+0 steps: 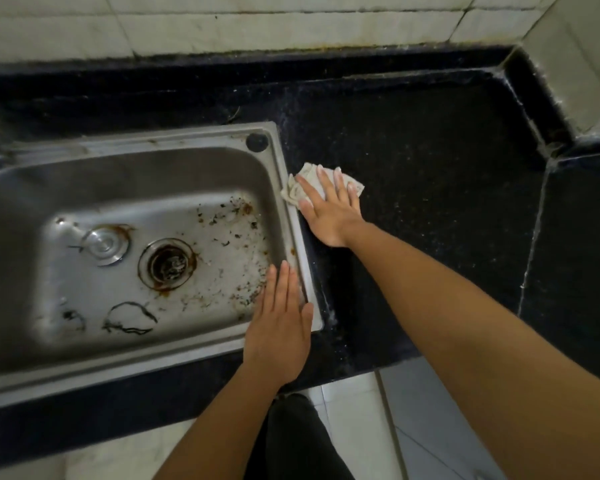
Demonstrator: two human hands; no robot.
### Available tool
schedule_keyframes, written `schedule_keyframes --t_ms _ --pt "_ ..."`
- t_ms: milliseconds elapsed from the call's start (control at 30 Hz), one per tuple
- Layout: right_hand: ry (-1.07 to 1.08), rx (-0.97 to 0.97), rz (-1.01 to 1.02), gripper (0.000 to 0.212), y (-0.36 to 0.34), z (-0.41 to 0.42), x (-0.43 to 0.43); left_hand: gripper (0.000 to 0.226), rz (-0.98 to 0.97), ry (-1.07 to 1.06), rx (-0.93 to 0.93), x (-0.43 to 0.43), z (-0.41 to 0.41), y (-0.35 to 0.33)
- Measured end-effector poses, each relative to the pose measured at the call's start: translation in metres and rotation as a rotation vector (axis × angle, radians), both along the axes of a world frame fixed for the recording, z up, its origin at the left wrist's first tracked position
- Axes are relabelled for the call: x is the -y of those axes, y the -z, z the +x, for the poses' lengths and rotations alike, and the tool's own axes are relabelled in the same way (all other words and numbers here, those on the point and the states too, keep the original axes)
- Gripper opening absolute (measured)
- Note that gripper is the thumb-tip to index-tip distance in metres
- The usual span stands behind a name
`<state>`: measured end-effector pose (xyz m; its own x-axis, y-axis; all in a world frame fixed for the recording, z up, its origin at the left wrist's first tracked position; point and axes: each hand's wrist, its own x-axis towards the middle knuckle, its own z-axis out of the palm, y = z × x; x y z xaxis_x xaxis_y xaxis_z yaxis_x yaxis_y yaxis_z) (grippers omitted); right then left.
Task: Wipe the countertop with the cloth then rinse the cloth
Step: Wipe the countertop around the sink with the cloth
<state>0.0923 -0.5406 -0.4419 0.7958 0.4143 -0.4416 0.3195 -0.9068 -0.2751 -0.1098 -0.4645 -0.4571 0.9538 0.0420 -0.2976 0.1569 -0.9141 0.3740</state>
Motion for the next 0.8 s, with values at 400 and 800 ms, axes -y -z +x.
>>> schedule_keyframes --t_ms 400,800 --pt "0.028 -0.002 0.013 0.053 -0.002 -0.013 -0.004 0.071 0.060 0.039 -0.013 0.000 0.000 -0.001" --pt "-0.046 0.007 -0.069 0.058 -0.001 -0.191 0.088 0.062 -0.006 0.037 -0.116 -0.002 0.003 -0.008"
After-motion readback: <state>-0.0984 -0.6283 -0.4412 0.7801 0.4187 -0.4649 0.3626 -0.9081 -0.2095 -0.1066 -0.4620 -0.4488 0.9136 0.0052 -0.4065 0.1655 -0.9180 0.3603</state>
